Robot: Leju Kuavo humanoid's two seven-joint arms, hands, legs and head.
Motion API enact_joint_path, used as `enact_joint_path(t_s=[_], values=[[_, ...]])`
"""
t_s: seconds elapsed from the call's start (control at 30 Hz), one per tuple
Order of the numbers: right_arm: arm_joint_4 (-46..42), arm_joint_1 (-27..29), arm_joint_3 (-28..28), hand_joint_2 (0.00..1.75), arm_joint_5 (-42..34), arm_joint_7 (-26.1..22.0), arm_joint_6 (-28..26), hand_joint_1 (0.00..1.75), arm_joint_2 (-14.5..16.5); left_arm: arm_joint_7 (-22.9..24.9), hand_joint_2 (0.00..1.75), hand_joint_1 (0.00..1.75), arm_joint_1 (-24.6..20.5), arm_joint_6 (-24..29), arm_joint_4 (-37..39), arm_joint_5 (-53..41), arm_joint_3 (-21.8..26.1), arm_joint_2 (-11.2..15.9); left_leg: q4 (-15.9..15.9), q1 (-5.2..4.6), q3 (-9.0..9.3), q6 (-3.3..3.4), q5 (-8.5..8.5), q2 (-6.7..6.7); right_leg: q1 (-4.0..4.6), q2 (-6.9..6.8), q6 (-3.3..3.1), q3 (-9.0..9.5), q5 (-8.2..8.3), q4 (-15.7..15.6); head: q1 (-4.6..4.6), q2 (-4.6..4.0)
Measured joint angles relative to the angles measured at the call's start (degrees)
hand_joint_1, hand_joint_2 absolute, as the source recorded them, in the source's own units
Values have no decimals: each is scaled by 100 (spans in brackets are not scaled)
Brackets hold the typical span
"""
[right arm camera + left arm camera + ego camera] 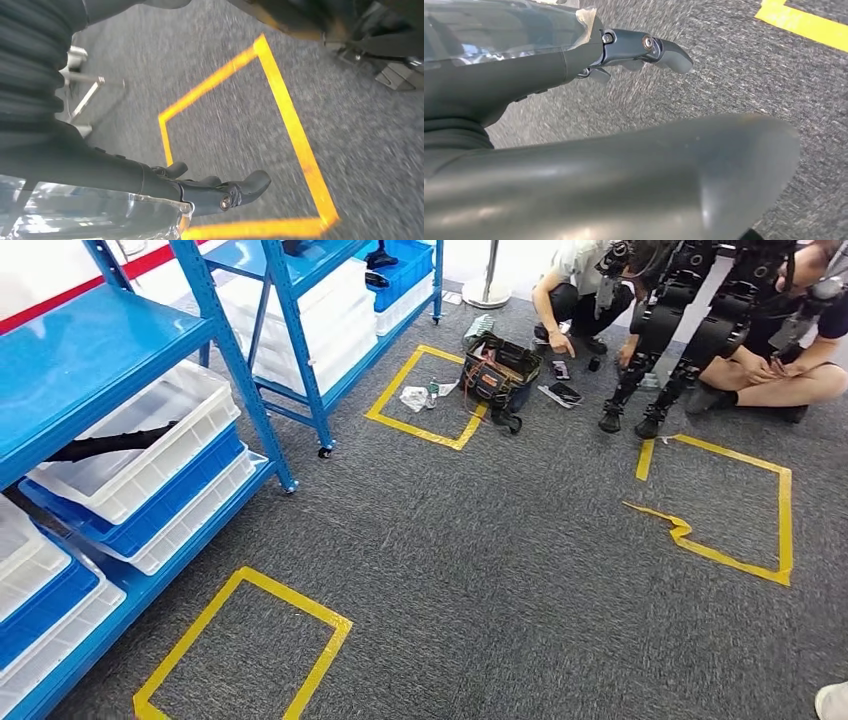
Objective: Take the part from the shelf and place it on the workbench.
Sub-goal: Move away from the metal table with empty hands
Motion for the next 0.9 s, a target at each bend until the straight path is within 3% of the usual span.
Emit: enact_joint_path(t_s=[0.07, 0.13, 0.2, 0.27, 0.33, 0.37, 0.4, 0.43, 0.5, 0.53, 0.6, 0.67, 0.7, 0.73, 0.8, 0.83, 0.9], values=[[0, -2, -3, 175, -6, -1, -3, 0, 10, 0, 0, 0, 0, 0, -1, -3, -1, 6, -6, -7, -24, -86, 21, -118, -7, 121, -46, 138, 128, -347, 4, 0], [0, -5, -9, 175, -17, -1, -18, 0, 17, -1, 0, 0, 20, 1, -2, -19, -1, 13, -34, 10, -48, -163, 53, -186, 14, 4, -168, 153, 166, -354, -7, 0], [-1, -4, -21, 175, -29, -8, -44, 0, 28, -2, 0, 0, 39, 1, -2, -41, -3, 22, 110, 12, -136, -205, -55, 36, 10, -117, -266, 159, 206, -367, -27, 0], [-1, 11, -33, 175, -33, -17, -60, 0, 37, -4, 0, 0, 33, -1, -2, -55, -5, 27, 713, -4, -415, -217, -429, 383, 36, -257, -343, 132, 219, -372, -66, 0], [0, 36, -42, 175, -33, -20, -62, 0, 38, -4, 0, 0, 23, -1, -2, -60, -8, 29, 1464, -2, -751, -222, -775, 503, 86, -431, -382, 109, 215, -370, -82, 0], [0, 44, -44, 175, -32, -20, -62, 0, 38, -3, 0, 0, 26, -1, -2, -61, -9, 30, 1641, -2, -817, -216, -816, 518, 108, -515, -391, 102, 212, -369, -81, 0], [0, 43, -45, 175, -31, -20, -62, 0, 39, -3, 0, 0, 31, -1, -2, -61, -9, 33, 1571, -5, -753, -199, -739, 534, 125, -590, -394, 103, 209, -369, -82, 0], [0, 39, -45, 175, -28, -20, -62, 0, 41, -2, 0, 0, 36, -1, -2, -61, -9, 38, 1287, -15, -573, -171, -583, 573, 139, -660, -399, 112, 205, -369, -83, 0], [0, 30, -46, 175, -17, -20, -62, 0, 49, 0, 0, 0, 26, -1, -3, -61, -11, 51, 483, -74, -91, -86, -284, 816, 175, -784, -403, 140, 186, -364, -83, 0], [0, 28, -46, 175, -12, -20, -61, 0, 51, 3, 0, 0, 12, -1, -4, -61, -14, 57, 203, -110, 61, -51, -213, 920, 192, -842, -396, 147, 175, -362, -80, 0], [0, 27, -48, 175, -3, -20, -60, 0, 53, 13, 0, 0, -10, 1, -6, -61, -20, 66, 25, -162, 127, -17, -206, 978, 219, -944, -368, 150, 159, -358, -78, 0], [-1, 20, -48, 175, 7, -20, -58, 0, 51, 30, 0, 0, 0, 4, -6, -57, -24, 67, -11, -165, 122, 18, -171, 853, 225, -1042, -334, 167, 153, -369, -83, 0], [-1, 16, -48, 175, 14, -19, -55, 0, 47, 41, 0, 0, 9, 9, -6, -52, -24, 68, -55, -151, 139, 42, -138, 789, 221, -986, -308, 161, 124, -334, -79, 0], [-1, 12, -48, 175, 20, -18, -50, 0, 44, 52, 0, 0, 11, 16, -7, -48, -23, 69, -100, -127, 153, 73, -98, 717, 214, -846, -293, 108, 45, -202, -74, 0], [0, 8, -48, 175, 27, -17, -39, 0, 37, 66, 0, 0, -2, 30, -8, -40, -22, 69, -157, -81, 157, 116, -35, 598, 179, -465, -287, -111, -198, 281, -55, 0], [0, 11, -48, 175, 30, -18, -34, 0, 35, 69, 0, 0, -11, 34, -8, -37, -23, 68, -157, -72, 140, 129, -20, 532, 161, -348, -291, -285, -349, 644, -50, 0], [0, 20, -48, 175, 32, -17, -26, 0, 29, 73, 0, 0, -5, 36, -8, -28, -23, 59, -153, -59, 114, 118, 0, 368, 112, -281, -230, -535, -490, 1158, -49, 0]])
